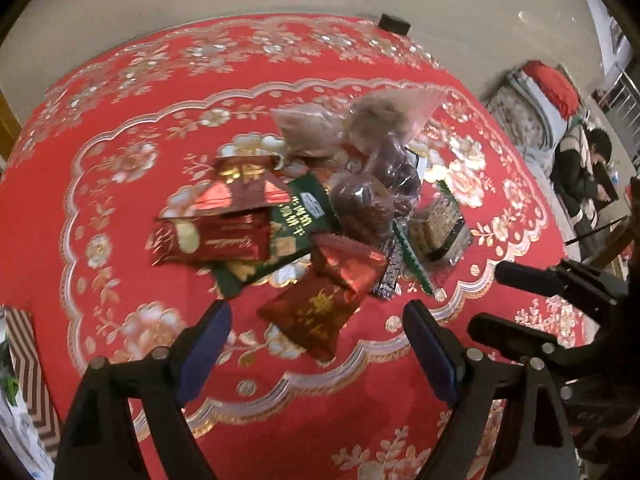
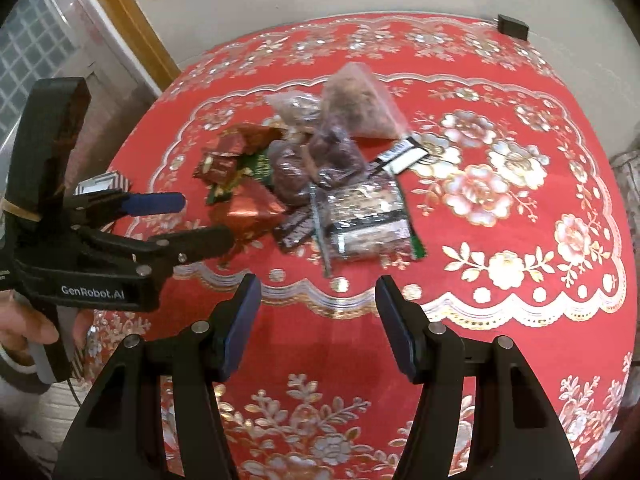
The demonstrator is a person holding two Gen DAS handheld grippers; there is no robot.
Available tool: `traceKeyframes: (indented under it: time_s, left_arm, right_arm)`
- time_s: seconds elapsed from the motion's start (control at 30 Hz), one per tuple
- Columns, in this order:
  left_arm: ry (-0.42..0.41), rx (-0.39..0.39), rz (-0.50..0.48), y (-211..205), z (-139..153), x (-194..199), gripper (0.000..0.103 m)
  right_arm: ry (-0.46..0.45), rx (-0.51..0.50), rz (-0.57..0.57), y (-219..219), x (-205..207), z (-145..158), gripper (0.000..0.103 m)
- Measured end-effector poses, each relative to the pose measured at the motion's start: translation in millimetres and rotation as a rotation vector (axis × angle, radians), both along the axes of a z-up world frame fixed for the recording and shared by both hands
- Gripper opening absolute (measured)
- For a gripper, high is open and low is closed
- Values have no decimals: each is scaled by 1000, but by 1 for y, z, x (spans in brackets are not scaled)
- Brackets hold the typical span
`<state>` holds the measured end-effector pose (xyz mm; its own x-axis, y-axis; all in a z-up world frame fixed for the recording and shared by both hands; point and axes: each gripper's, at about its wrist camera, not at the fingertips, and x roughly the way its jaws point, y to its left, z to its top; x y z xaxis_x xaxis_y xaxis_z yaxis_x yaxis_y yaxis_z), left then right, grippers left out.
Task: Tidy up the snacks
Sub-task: 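Move both tools back over the snack pile on the table, then grasp the red candy packet with the left tool while the right tool grasps a clear snack bag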
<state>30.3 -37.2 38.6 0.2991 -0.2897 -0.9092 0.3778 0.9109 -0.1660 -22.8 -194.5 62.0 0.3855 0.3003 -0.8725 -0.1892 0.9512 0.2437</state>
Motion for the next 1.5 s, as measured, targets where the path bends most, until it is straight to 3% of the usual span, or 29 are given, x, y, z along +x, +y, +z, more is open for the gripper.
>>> traceKeyframes:
  time_s: [0.1, 0.17, 0.23, 0.27, 0.53, 0.7, 0.73, 0.77, 0.8, 0.83, 0.93, 1.23, 1.5]
  left_arm:
    - [2, 2, -30, -11, -4, 2, 89]
    - [0, -3, -49, -16, -6, 2, 80]
    - [7, 15, -65, -22, -10, 4, 63]
    - [15, 20, -68, -24, -12, 5, 62]
    - [19, 49, -55, -23, -16, 8, 61]
    - [22, 41, -57, -21, -16, 11, 61]
    - [19, 47, -64, -22, -16, 10, 61]
    - [10, 55, -71, -22, -16, 9, 58]
    - [0, 64, -77, -23, -16, 8, 47]
    - [-7, 78, -80, -23, -16, 7, 39]
    - [19, 51, -72, -15, -15, 8, 37]
    - [-3, 65, -8, 14, -2, -15, 37]
    - [-39, 83, 64, 47, 12, -32, 37]
  right_arm:
    - [2, -3, -37, -11, 5, -2, 60]
    - [8, -2, -65, -18, 11, -5, 64]
    - [15, -9, -74, -23, 19, -8, 69]
    - [18, -23, -68, -23, 24, -9, 69]
    - [28, -104, 21, -7, 58, -17, 78]
    - [73, -85, 45, -9, 70, -27, 78]
    - [86, -87, 53, -9, 71, -31, 76]
    - [61, -86, 74, -7, 69, -29, 66]
    - [52, -77, 90, -6, 68, -28, 52]
    - [45, -75, 103, -5, 67, -27, 52]
    - [13, -133, 112, 0, 58, -21, 49]
    - [-5, -52, 67, 0, 20, -1, 49]
    - [-9, -26, 100, 36, 11, 2, 49]
